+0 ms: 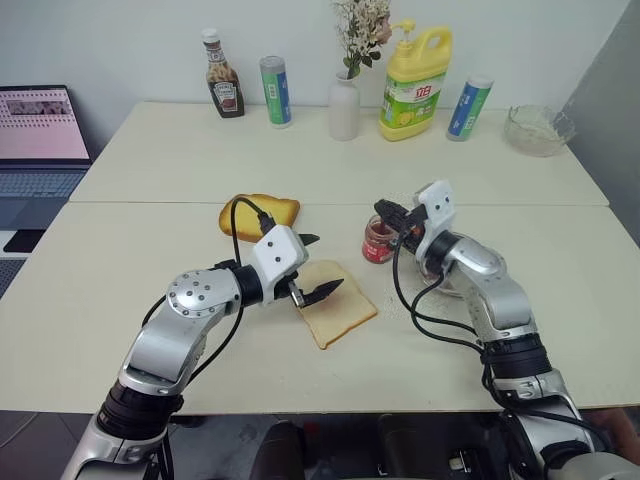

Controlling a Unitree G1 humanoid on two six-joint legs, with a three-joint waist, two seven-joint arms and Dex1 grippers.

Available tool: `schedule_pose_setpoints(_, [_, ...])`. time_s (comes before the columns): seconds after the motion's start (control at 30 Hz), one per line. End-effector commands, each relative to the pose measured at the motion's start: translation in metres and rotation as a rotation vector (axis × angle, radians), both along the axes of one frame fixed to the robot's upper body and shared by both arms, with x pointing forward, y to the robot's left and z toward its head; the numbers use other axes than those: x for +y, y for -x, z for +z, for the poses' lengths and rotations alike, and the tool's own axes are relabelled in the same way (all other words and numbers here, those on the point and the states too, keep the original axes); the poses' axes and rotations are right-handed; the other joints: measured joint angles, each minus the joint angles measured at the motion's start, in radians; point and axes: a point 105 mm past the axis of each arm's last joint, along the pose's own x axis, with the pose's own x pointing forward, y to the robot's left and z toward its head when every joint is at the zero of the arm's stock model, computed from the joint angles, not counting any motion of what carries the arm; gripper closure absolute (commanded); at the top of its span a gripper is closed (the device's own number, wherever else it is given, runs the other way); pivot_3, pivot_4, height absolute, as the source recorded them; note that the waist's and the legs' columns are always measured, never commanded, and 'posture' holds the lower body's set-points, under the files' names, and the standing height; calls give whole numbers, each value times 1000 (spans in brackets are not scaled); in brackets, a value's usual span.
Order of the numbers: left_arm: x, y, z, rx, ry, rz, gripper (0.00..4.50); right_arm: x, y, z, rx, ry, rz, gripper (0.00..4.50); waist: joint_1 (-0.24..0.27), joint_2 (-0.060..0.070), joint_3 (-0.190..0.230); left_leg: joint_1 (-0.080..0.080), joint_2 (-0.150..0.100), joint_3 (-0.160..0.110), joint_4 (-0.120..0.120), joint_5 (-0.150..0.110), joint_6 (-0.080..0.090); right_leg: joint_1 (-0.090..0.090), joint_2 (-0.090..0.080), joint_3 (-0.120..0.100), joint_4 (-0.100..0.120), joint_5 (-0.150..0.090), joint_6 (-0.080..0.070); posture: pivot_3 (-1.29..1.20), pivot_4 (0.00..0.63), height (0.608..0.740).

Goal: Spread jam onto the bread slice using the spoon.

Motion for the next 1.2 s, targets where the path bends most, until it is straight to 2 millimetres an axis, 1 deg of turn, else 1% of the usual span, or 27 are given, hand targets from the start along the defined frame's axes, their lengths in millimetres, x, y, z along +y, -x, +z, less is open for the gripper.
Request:
schedule_pose_setpoints(0.03, [-2, 1, 9, -49, 2, -11, 0, -5, -1, 7, 25, -61, -33, 4463, 0, 0, 0, 0, 0, 0, 0, 0, 0, 0, 0, 0, 0, 0, 0, 0, 150, 740])
schedule_pose_setpoints(0.2, [-2, 1, 10, -50, 2, -11, 0, -14, -4, 2, 91, -139, -84, 4463, 0, 0, 0, 0, 0, 0, 0, 0, 0, 0, 0, 0, 0, 0, 0, 0, 150, 740])
schedule_pose_setpoints(0.33, [-2, 1, 10, -51, 2, -10, 0, -16, -5, 2, 132, -209, -98, 4463, 0, 0, 0, 0, 0, 0, 0, 0, 0, 0, 0, 0, 0, 0, 0, 0, 150, 740])
schedule_pose_setpoints(0.5, [-2, 0, 10, -51, 2, -10, 0, -14, -5, 8, 169, -304, -96, 4463, 0, 0, 0, 0, 0, 0, 0, 0, 0, 0, 0, 0, 0, 0, 0, 0, 150, 740])
schedule_pose_setpoints(0.77, [-3, 0, 8, -53, -5, -8, 0, -9, -2, 19, 197, -402, -81, 4463, -1, 0, 0, 0, 0, 0, 0, 0, 0, 0, 0, 0, 0, 0, 0, 0, 150, 740])
schedule_pose_setpoints(1.2, [1, -6, 9, -71, -13, 24, 0, -15, -2, 27, 249, -532, -101, 4463, -1, 0, 0, 0, 0, 0, 0, 0, 0, 0, 0, 0, 0, 0, 0, 0, 150, 740])
